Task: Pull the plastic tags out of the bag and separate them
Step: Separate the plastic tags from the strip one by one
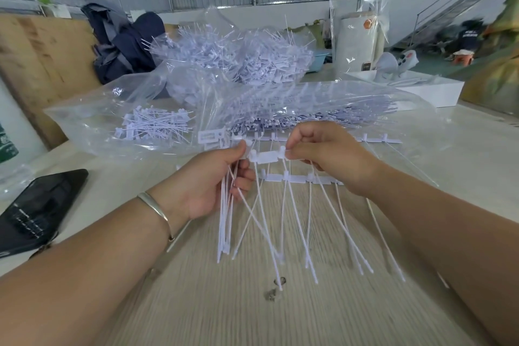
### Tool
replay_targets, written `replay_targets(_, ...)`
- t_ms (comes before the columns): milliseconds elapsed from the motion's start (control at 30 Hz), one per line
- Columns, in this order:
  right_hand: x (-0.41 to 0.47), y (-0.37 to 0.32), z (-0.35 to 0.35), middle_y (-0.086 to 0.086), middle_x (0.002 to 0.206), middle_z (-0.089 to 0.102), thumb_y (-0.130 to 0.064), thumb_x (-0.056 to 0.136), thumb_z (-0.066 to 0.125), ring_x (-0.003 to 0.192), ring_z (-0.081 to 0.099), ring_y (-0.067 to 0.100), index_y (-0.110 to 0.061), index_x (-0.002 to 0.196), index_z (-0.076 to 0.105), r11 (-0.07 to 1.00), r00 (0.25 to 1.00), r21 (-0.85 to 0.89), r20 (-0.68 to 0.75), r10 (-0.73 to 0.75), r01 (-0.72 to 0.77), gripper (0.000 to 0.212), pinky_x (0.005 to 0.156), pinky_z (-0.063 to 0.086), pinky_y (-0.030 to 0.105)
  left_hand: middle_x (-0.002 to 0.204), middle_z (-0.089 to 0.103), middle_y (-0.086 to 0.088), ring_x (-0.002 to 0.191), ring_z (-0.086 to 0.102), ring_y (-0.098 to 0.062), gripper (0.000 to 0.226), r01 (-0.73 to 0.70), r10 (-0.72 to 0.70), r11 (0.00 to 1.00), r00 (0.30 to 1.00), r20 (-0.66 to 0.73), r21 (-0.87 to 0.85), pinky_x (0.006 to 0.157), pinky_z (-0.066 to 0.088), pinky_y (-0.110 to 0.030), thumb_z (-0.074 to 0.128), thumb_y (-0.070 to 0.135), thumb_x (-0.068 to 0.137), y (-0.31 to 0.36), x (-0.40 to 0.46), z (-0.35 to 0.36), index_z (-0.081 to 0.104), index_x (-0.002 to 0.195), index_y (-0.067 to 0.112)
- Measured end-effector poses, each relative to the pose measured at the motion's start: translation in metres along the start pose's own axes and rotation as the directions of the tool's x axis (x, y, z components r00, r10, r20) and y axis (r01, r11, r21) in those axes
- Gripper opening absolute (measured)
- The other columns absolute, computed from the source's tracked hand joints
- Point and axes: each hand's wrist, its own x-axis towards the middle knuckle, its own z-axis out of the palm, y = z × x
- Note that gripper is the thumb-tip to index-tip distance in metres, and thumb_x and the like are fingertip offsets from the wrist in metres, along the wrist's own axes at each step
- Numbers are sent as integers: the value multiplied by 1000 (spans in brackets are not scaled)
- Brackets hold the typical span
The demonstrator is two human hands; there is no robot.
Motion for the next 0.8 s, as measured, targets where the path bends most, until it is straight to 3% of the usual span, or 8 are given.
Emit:
replay_targets(100, -1, -1, 3, -2, 61, 51, -8, 83, 68, 58, 46, 11, -1, 85, 66, 999, 1000, -44, -10, -7, 6, 8, 52, 36, 13, 61, 64, -10, 40, 55, -15, 33, -33, 35, 999, 997, -64, 25, 41, 47, -22, 55, 37, 95, -1, -1, 2, 53, 75, 11)
replay_targets(267, -2, -1, 3, 6, 69, 55, -7, 83, 70, 70, 50, 18, 2, 88, 67, 1000, 1000, -20, -13, -20, 19, 11, 70, 40, 28, 62, 63, -7, 34, 39, -9, 35, -60, 69, 990, 995, -69, 124, 29, 21, -12, 56, 43, 92, -2, -2, 3, 54, 82, 10)
replay_targets(533, 1, 1, 2, 10, 73, 52, 2, 85, 64, 68, 47, 18, 0, 87, 68, 998, 998, -26, -39, -52, 51, 5, 65, 40, 22, 68, 49, -1, 41, 23, -4, 37, -129, 138, 958, 990, -16, 257, 29, 15, -13, 79, 43, 59, 3, -4, 0, 58, 75, 17)
replay_targets(600, 1, 2, 1, 12, 78, 53, 4, 85, 63, 72, 47, 19, 1, 88, 67, 997, 996, -25, -54, -71, 70, 6, 69, 40, 28, 69, 50, -1, 42, 22, -5, 33, -127, 135, 953, 991, -10, 276, 30, 15, -13, 81, 40, 58, 4, -4, -2, 62, 73, 17)
replay_targets(800, 3, 5, 1, 15, 80, 57, -3, 85, 67, 74, 51, 19, 0, 93, 66, 997, 995, 1, -73, -73, 73, 9, 72, 43, 27, 69, 57, -2, 42, 27, -5, 20, -131, 158, 950, 985, -73, 283, 31, 18, -13, 83, 31, 54, 2, 0, -5, 69, 59, 18)
